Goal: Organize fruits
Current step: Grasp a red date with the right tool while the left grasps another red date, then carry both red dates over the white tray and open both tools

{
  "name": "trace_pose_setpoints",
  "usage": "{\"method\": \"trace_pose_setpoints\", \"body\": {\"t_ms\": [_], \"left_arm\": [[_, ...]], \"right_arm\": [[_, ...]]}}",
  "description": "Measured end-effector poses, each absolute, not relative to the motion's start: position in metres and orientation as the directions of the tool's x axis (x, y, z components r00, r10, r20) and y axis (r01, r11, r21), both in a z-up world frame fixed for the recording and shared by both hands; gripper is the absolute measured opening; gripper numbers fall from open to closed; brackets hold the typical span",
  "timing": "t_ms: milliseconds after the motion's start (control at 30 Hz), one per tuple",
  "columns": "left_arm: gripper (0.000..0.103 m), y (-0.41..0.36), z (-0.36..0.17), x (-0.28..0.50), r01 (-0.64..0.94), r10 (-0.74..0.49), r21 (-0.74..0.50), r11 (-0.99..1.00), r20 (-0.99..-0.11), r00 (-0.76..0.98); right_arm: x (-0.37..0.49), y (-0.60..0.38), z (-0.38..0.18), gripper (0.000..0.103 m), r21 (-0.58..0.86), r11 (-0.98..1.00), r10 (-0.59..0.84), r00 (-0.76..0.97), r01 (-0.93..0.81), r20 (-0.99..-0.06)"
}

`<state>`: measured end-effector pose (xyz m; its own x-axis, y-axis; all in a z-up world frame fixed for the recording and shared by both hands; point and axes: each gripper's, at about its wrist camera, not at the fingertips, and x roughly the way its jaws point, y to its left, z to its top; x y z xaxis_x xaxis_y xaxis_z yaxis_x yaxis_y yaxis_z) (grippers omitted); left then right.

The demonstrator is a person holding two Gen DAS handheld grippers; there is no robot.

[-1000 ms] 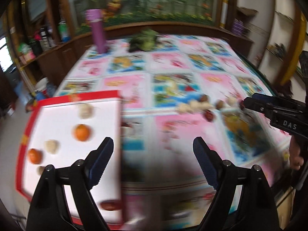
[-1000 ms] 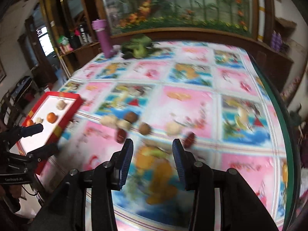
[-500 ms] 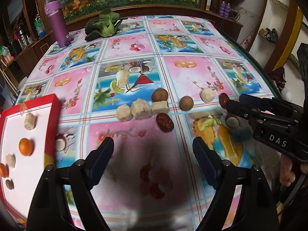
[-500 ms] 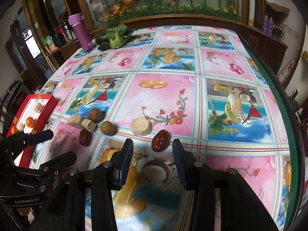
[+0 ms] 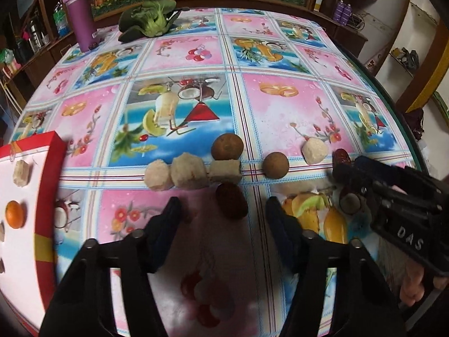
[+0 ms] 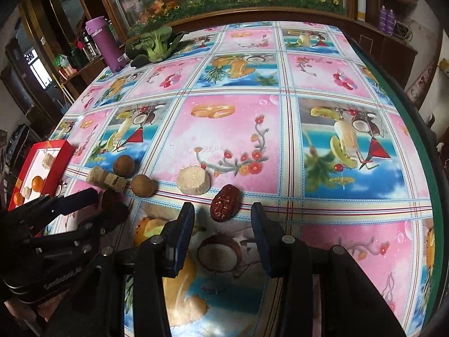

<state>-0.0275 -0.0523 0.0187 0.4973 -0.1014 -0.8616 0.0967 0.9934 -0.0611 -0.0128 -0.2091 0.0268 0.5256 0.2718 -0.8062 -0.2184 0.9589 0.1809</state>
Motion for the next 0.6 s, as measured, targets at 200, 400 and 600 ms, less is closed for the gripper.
{"method": "trace_pose_setpoints", "body": {"t_ms": [200, 400, 600], "left_arm": [[0.040, -0.049, 0.018, -0.024, 0.092, -0.083, -0.040, 0.995, -0.843, 0.531], [0.020, -0.042, 0.019, -0.027, 0.105, -0.103, -0.055, 0.993, -0.838, 0.536], [0.020, -0.031, 0.023, -0.044, 0.113, -0.122, -0.072, 0.991, -0.829, 0.546]], "right_arm": [[-0.010, -0.205, 0.026, 0.020, 0.149, 0.965, 0.243, 0.534, -0.214, -0.810], [-0.015, -0.206, 0.026, 0.020, 0.170, 0.967, 0.246, 0.537, -0.189, -0.806], [-0.033, -0.195, 0.040, 0.019, 0.177, 0.960, 0.270, 0.551, -0.217, -0.789]]}}
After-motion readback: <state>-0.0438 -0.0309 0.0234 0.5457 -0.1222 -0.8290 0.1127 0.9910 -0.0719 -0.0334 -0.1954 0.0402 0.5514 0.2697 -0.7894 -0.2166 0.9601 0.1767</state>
